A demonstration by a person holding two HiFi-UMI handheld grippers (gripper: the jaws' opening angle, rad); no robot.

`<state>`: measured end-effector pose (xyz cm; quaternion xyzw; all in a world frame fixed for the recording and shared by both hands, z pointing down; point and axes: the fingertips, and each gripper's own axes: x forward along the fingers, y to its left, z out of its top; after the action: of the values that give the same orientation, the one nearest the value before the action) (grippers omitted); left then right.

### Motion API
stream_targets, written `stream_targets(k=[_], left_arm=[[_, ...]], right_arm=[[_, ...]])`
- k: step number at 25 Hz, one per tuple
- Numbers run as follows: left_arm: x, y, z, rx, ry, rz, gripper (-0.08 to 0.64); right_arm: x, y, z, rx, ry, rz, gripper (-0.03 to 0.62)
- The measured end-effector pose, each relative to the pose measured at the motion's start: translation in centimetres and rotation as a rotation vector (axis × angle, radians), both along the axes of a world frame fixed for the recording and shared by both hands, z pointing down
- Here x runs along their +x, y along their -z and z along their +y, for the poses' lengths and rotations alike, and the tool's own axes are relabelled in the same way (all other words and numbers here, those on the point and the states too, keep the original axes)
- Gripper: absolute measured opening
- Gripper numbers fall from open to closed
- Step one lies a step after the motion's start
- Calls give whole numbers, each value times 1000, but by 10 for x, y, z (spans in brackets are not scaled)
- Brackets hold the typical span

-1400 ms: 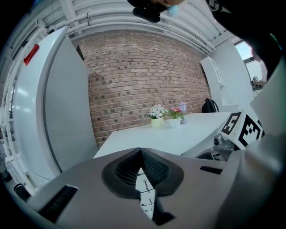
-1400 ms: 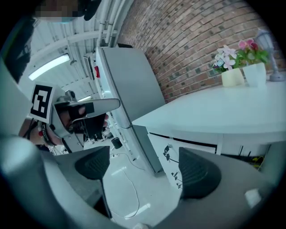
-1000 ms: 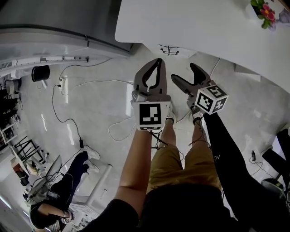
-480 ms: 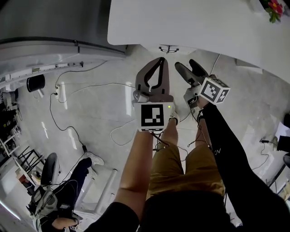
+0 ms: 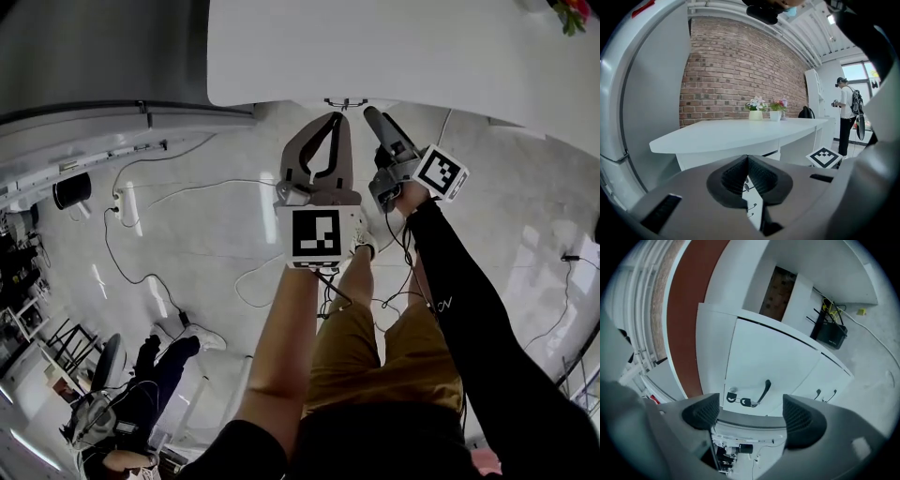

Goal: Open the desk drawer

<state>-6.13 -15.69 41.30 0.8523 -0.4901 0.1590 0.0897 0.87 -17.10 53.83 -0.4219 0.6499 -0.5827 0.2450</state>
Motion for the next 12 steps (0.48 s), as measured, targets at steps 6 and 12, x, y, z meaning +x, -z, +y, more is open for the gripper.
stream_targets(k=[6, 12], left_arm=[[4, 1, -2, -4, -5, 15, 8], [-4, -3, -5, -22, 6, 26, 8]], right_arm=[[-4, -14, -5, -39, -80, -118, 428], [-6, -34, -18, -99, -165, -186, 428]])
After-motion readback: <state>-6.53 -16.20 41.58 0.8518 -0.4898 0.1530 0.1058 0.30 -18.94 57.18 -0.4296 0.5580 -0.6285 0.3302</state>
